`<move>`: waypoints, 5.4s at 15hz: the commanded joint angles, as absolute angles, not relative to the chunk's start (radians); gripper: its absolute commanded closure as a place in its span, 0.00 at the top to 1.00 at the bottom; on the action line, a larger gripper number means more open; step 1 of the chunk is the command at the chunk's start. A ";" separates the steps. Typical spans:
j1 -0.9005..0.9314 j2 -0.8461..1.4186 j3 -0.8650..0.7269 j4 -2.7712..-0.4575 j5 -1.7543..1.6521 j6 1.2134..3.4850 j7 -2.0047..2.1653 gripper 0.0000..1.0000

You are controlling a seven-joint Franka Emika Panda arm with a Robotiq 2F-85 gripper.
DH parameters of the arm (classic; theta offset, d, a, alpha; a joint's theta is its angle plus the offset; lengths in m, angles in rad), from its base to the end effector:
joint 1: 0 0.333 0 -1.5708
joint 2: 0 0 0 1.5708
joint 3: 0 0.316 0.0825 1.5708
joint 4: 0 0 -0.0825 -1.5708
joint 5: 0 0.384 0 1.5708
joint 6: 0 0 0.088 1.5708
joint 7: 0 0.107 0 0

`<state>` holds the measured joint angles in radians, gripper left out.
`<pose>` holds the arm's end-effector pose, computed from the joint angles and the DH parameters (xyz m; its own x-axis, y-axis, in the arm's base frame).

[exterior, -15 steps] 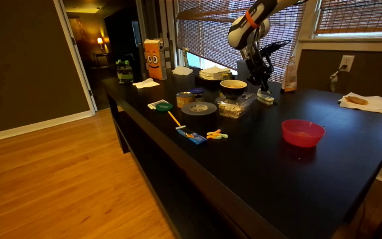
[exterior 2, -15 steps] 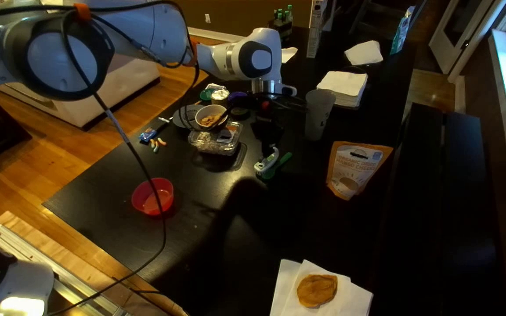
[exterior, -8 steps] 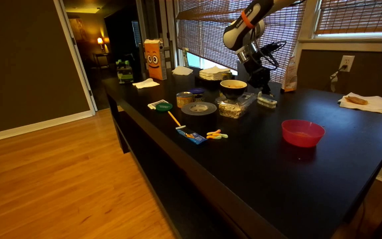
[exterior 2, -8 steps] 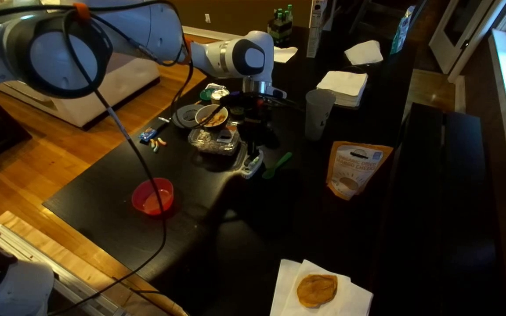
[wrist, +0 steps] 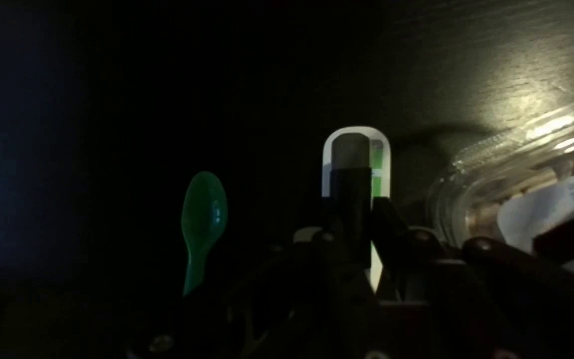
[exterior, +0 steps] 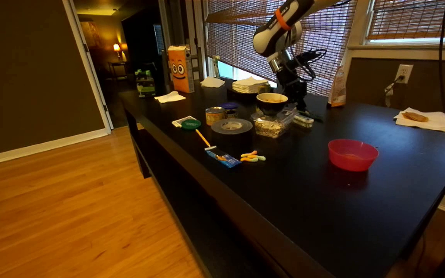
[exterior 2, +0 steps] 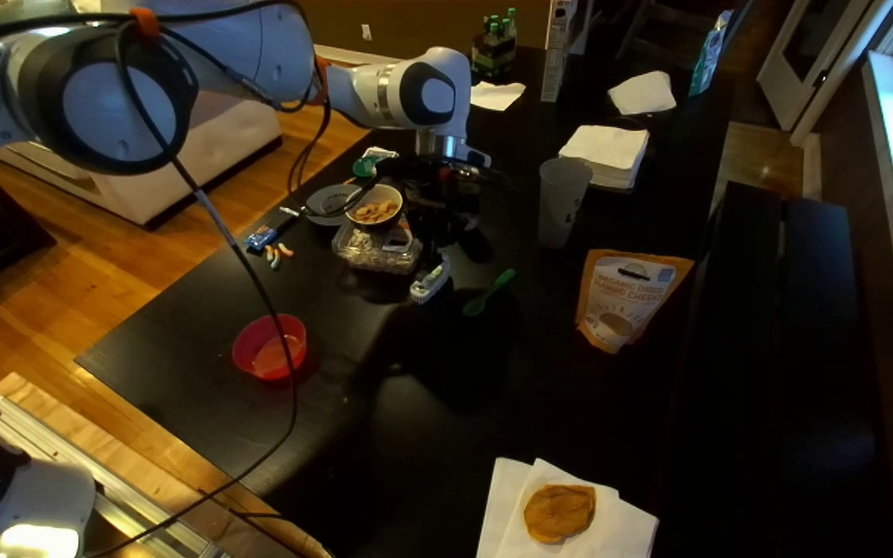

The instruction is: Use the brush to scrub the surface

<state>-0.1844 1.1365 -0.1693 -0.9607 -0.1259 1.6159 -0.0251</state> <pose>0.6904 -0.2248 0.1429 0.8478 -0.2637 -0.4602 -0.1626 -0.9551 0.2478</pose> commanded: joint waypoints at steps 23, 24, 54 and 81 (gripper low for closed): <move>-0.236 1.228 -0.253 -0.858 -0.201 1.694 0.044 0.06; -0.229 1.223 -0.246 -0.869 -0.208 1.683 0.011 0.06; -0.244 1.005 -0.247 -1.206 -0.157 1.499 -0.232 0.06; -0.315 0.541 -0.114 -1.585 -0.053 1.538 -0.298 1.00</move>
